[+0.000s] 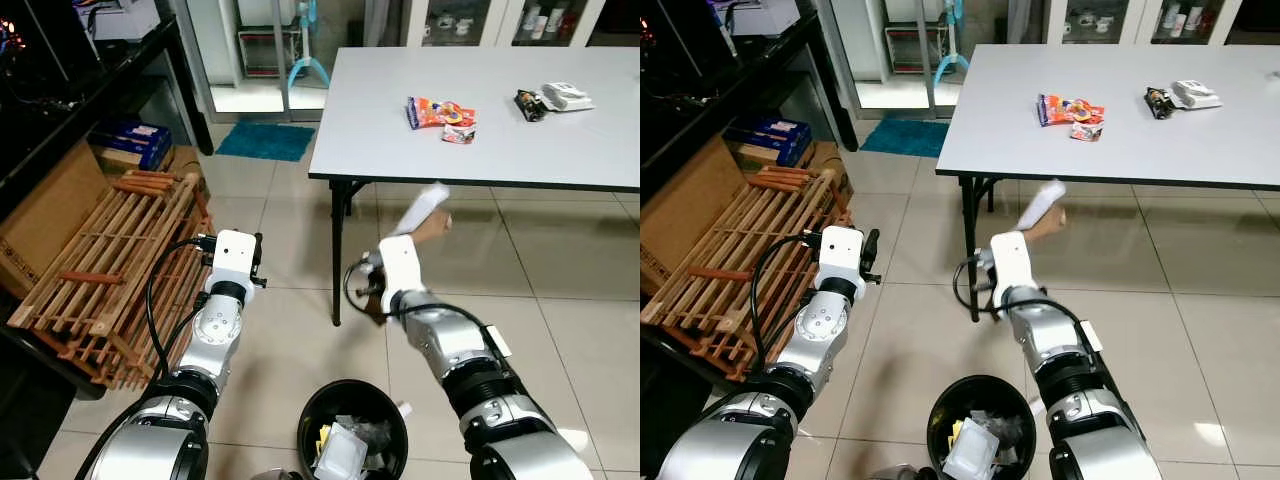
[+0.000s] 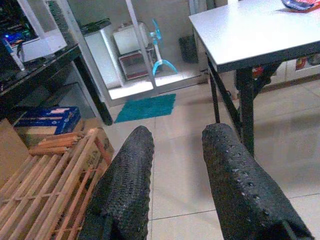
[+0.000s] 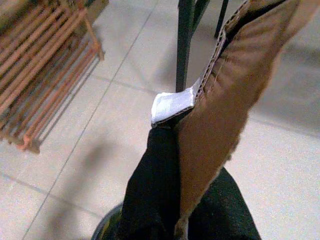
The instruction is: Picking trash to rubbish bin
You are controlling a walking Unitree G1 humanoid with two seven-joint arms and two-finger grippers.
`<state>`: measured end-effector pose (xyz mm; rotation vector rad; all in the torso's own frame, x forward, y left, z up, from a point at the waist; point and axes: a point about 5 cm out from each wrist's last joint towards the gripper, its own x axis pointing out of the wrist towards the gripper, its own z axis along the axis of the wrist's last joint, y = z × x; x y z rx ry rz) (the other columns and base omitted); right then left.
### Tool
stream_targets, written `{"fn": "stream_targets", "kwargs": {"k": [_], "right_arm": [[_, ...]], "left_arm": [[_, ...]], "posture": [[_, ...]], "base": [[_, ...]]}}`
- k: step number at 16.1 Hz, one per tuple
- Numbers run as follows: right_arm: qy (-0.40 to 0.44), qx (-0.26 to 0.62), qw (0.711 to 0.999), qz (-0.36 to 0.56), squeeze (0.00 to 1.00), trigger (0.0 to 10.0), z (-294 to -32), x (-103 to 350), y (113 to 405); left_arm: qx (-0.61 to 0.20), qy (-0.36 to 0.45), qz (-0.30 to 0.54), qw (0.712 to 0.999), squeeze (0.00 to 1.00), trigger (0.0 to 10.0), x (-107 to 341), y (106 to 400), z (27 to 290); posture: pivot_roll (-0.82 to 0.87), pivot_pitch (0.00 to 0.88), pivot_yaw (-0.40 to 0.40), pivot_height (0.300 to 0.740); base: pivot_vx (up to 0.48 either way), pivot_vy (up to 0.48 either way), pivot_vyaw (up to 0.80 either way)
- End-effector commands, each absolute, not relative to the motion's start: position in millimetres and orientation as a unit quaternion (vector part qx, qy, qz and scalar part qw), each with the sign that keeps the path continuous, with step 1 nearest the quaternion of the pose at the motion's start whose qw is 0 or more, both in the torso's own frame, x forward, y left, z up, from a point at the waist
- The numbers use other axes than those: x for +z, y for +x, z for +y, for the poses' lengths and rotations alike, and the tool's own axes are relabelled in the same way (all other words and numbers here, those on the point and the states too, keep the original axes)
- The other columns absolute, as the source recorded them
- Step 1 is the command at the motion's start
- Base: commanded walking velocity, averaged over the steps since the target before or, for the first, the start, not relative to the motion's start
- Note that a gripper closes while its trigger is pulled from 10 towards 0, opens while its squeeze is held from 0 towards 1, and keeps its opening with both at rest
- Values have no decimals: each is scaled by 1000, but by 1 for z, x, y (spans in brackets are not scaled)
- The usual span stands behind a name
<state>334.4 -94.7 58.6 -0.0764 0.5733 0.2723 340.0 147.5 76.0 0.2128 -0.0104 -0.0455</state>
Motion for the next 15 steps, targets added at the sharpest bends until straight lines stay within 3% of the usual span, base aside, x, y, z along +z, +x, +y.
{"fn": "stream_targets", "kwargs": {"k": [1, 7, 13, 15], "right_arm": [[-38, 129, 944, 301, 0, 10000, -93, 51, 330], [47, 78, 963, 255, 0, 10000, -109, 68, 346], [71, 71, 951, 292, 0, 10000, -110, 43, 339], [52, 72, 935, 344, 0, 10000, -109, 20, 324]], "left_arm": [[-30, 102, -6, 994, 0, 10000, 76, 340, 144], [-45, 94, 1, 995, 0, 10000, 73, 339, 134], [-50, 90, 11, 995, 0, 10000, 69, 337, 129], [-54, 87, 11, 995, 0, 10000, 69, 337, 125]], "posture": [[3, 0, 69, 740], [1, 0, 42, 740], [-9, 0, 33, 740], [0, 0, 23, 740]], "base": [[0, 0, 0], [0, 0, 0], [0, 0, 0], [0, 0, 0]]}}
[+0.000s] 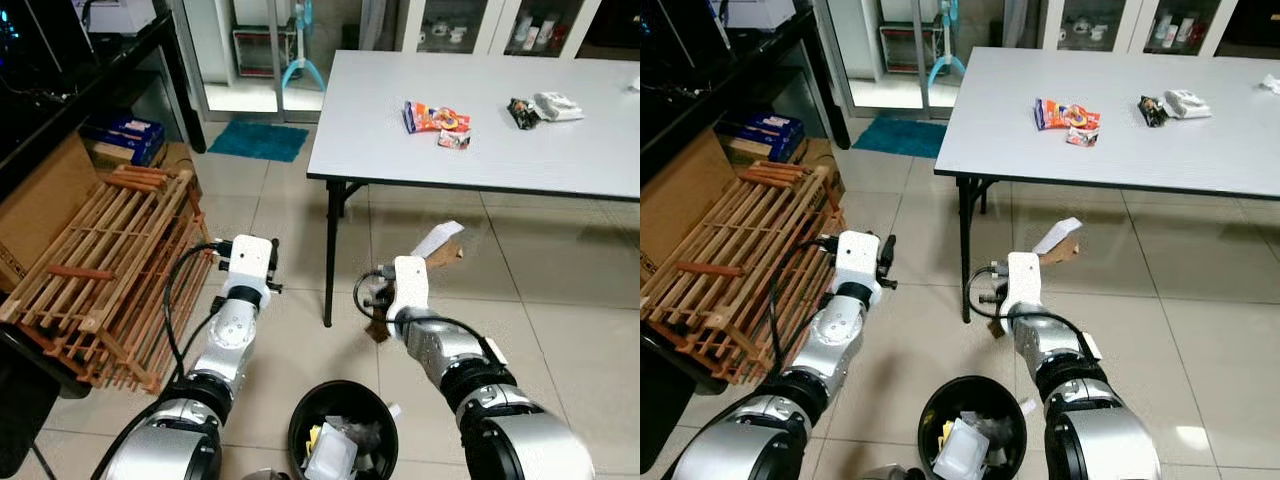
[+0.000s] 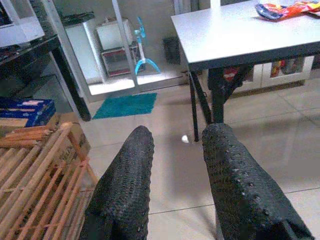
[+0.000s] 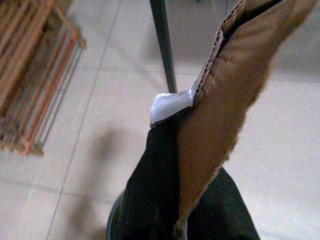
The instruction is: Picking trash to rubbish bin
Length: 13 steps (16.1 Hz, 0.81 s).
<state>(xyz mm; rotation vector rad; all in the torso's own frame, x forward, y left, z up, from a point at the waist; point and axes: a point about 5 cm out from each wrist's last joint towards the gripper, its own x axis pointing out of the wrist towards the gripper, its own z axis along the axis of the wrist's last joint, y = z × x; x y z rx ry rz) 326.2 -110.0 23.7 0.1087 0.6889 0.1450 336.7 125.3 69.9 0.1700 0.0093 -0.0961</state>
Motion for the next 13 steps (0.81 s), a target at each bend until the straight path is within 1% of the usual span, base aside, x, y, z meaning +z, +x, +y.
{"fn": "stream_targets", "kwargs": {"k": [1, 3, 5, 6, 8, 10, 11, 12, 13], "right_arm": [[56, 70, 930, 357, 0, 10000, -109, 14, 319], [81, 75, 919, 379, 0, 10000, -108, 3, 308], [97, 56, 907, 407, 0, 10000, -110, -8, 298], [108, 54, 900, 418, 0, 10000, -107, -11, 295], [97, 77, 894, 431, 0, 10000, -96, -14, 290], [120, 113, 884, 438, 0, 10000, -69, -14, 285], [126, 116, 882, 438, 0, 10000, -66, -14, 284], [134, 128, 878, 441, 0, 10000, -56, -14, 281], [126, 137, 878, 442, 0, 10000, -52, -14, 279]], "left_arm": [[-55, 86, 11, 995, 0, 10000, 69, 337, 124], [-57, 85, 13, 995, 0, 10000, 68, 337, 122], [-61, 87, 17, 994, 0, 10000, 67, 336, 119], [-62, 86, 17, 994, 0, 10000, 67, 336, 118], [-64, 86, 18, 994, 0, 10000, 66, 336, 118], [-68, 88, 18, 994, 0, 10000, 66, 335, 115], [-68, 88, 18, 994, 0, 10000, 66, 335, 115], [-70, 89, 18, 993, 0, 10000, 66, 335, 115], [-70, 90, 17, 993, 0, 10000, 66, 335, 115]], "posture": [[6, 0, 19, 740], [2, 0, 17, 740], [8, 0, 15, 740], [11, 0, 15, 740], [17, 0, 13, 740], [29, 0, 12, 740], [31, 0, 12, 740], [33, 0, 13, 740], [31, 0, 13, 740]], "base": [[0, 0, 0], [0, 0, 0], [0, 0, 0], [0, 0, 0], [0, 0, 0], [0, 0, 0], [0, 0, 0], [0, 0, 0], [0, 0, 0]]}}
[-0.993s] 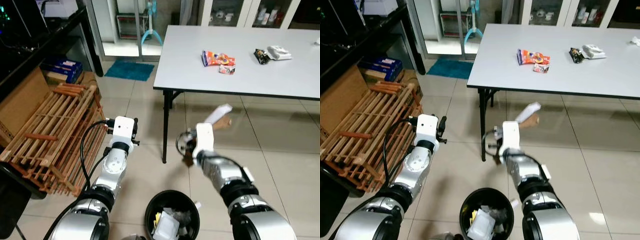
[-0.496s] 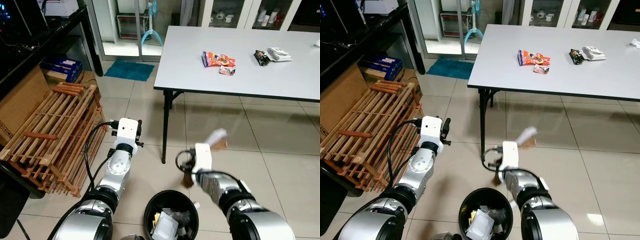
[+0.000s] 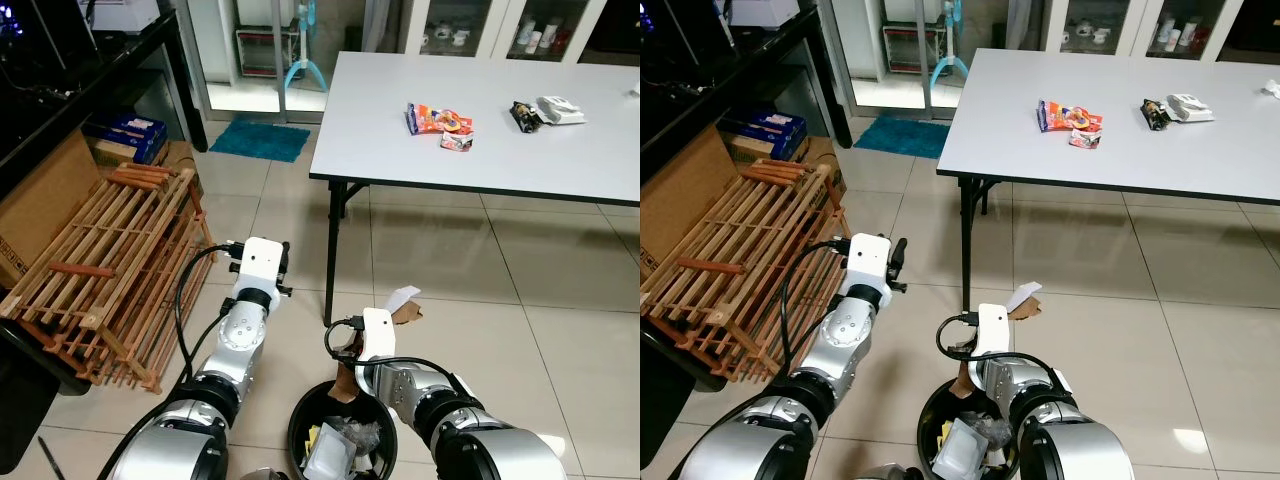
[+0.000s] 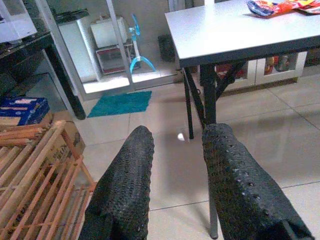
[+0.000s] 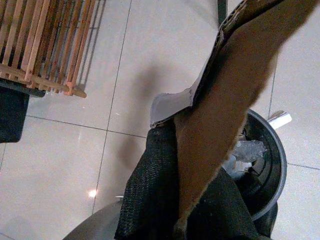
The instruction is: Picking trash to rubbish bin
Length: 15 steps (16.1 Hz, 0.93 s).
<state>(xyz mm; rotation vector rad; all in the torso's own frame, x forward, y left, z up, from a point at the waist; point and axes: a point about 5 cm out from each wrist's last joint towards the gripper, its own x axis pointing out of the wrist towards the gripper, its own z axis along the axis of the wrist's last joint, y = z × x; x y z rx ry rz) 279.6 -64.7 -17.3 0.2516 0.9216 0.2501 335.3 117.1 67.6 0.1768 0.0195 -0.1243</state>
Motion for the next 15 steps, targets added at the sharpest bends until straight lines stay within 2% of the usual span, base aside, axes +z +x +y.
{"fn": "stream_targets", "kwargs": {"k": [1, 10, 11, 12, 15], "right_arm": [[120, 139, 878, 443, 0, 10000, -52, -15, 279], [111, 125, 881, 443, 0, 10000, -59, -17, 278], [111, 124, 881, 442, 525, 10000, -59, -17, 279], [112, 122, 882, 442, 1000, 10000, -60, -17, 279], [113, 119, 883, 440, 1000, 10000, -61, -16, 280]], "left_arm": [[-71, 91, 18, 993, 0, 10000, 66, 335, 115], [-79, 95, 20, 992, 0, 10000, 66, 335, 112], [-80, 96, 20, 992, 0, 10000, 66, 335, 112], [-81, 97, 21, 992, 0, 10000, 66, 336, 113], [-81, 98, 24, 992, 0, 10000, 65, 335, 113]], "posture": [[30, 0, 13, 740], [20, 0, 26, 740], [20, 0, 27, 740], [23, 0, 27, 740], [24, 0, 29, 740]], "base": [[0, 0, 0], [0, 0, 0], [0, 0, 0], [0, 0, 0], [0, 0, 0]]}}
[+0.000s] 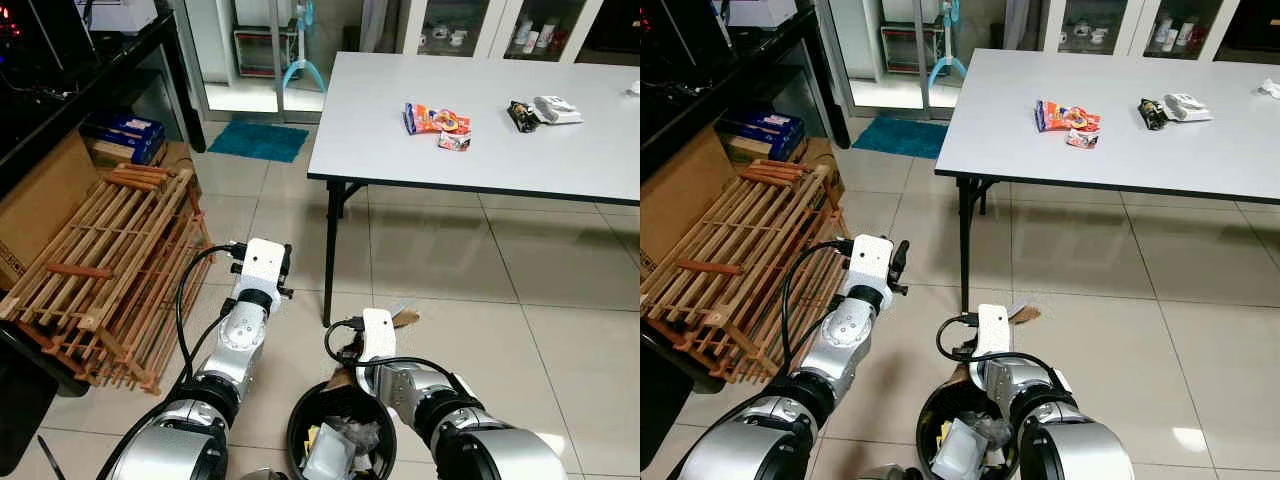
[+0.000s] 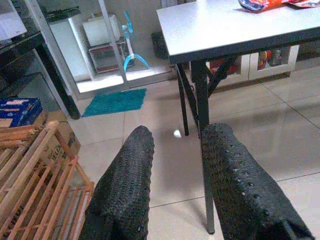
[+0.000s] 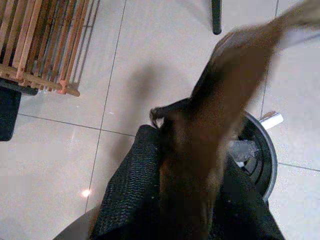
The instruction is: Picking trash to rubbish bin
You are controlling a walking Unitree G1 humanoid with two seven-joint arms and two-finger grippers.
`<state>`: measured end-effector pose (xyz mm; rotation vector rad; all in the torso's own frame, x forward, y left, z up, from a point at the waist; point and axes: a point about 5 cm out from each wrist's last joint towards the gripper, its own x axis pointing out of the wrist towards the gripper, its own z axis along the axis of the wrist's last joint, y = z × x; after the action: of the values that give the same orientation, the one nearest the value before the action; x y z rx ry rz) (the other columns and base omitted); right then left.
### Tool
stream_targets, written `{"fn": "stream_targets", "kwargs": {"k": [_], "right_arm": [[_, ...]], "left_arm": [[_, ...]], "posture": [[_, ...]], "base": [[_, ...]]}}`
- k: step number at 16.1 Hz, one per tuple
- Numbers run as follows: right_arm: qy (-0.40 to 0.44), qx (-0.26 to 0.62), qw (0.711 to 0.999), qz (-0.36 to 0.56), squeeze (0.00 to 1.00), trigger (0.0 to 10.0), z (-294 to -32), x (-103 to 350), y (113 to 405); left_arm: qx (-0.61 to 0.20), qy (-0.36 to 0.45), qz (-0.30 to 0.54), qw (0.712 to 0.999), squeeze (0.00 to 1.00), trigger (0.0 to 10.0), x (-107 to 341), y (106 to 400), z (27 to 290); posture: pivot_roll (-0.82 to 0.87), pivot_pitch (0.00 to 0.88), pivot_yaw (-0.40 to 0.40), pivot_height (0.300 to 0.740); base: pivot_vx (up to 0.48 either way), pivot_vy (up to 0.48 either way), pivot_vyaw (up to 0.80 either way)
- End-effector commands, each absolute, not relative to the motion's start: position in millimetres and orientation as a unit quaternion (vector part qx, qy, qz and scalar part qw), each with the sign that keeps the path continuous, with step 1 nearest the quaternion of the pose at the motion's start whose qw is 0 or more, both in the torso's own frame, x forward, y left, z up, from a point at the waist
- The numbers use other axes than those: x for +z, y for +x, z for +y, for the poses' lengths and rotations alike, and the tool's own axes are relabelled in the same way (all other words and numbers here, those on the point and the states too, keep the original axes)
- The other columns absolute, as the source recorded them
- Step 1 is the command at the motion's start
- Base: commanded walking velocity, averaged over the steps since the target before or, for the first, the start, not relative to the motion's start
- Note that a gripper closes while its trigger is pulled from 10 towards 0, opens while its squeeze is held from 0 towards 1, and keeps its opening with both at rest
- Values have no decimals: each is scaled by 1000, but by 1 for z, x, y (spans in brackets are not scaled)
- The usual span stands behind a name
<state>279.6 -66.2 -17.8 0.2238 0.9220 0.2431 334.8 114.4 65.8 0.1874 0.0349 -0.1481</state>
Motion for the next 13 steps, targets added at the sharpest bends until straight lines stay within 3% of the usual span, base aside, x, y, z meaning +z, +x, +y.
{"fn": "stream_targets", "kwargs": {"k": [1, 7, 8, 13], "right_arm": [[114, 119, 883, 439, 1000, 10000, -61, -16, 280], [111, 117, 887, 433, 1000, 10000, -61, -13, 283], [110, 117, 887, 433, 0, 10000, -61, -13, 284], [100, 112, 891, 428, 0, 10000, -63, -12, 286]], "left_arm": [[-81, 99, 23, 992, 0, 10000, 65, 336, 114], [-85, 101, 24, 991, 0, 10000, 66, 336, 114], [-86, 102, 24, 991, 0, 10000, 66, 337, 114], [-83, 104, 25, 991, 0, 10000, 67, 337, 115]], "posture": [[23, 0, 30, 740], [21, 0, 38, 740], [21, 0, 40, 740], [25, 0, 41, 740]], "base": [[0, 0, 0], [0, 0, 0], [0, 0, 0], [0, 0, 0]]}}
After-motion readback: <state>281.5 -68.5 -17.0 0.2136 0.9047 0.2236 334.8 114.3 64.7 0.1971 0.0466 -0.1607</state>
